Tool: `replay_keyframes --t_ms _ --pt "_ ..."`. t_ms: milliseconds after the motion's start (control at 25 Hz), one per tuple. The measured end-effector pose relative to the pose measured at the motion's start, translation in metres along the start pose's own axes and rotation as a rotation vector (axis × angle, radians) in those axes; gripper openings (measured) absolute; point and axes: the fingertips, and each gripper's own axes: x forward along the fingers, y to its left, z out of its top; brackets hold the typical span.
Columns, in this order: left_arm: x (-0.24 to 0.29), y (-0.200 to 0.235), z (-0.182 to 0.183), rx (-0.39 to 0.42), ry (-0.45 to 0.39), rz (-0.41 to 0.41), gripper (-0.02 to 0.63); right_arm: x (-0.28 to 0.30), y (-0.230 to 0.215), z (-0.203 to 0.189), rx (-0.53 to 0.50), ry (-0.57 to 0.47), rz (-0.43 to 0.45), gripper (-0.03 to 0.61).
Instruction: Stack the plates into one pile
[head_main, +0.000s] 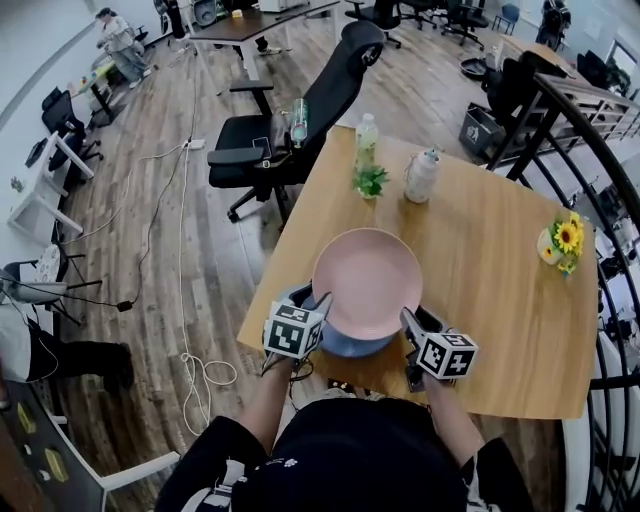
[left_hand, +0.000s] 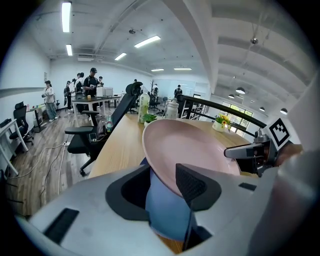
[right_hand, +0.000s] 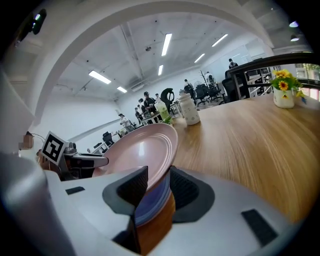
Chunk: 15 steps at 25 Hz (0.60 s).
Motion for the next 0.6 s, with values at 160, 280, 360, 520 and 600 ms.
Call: replay_keyframes --t_ms 160,280,360,520,600 --pt "-0.005 0.002 -0.017 -0.016 0.020 0.007 0.161 0.003 0.004 -0.016 -0.005 0.036 0.011 0.140" --pt "-0.006 0.003 -0.029 -0.025 0.034 0.010 0.161 0.004 0.004 -0.028 -0.013 0.063 0.007 0.143" --pt "-0.006 0.003 -0.035 -0.024 0.039 0.013 0.161 0.006 0.003 -0.034 -0.022 0.079 0.002 0.143" --pt "-0.007 0.003 -0.042 -0.012 0.058 0.023 0.162 0.007 0.005 -0.039 -0.036 0.099 0.001 0.144" --pt "-0.007 0.004 -0.046 0.002 0.072 0.032 0.163 0.006 0.006 -0.040 -0.048 0.107 0.000 0.144"
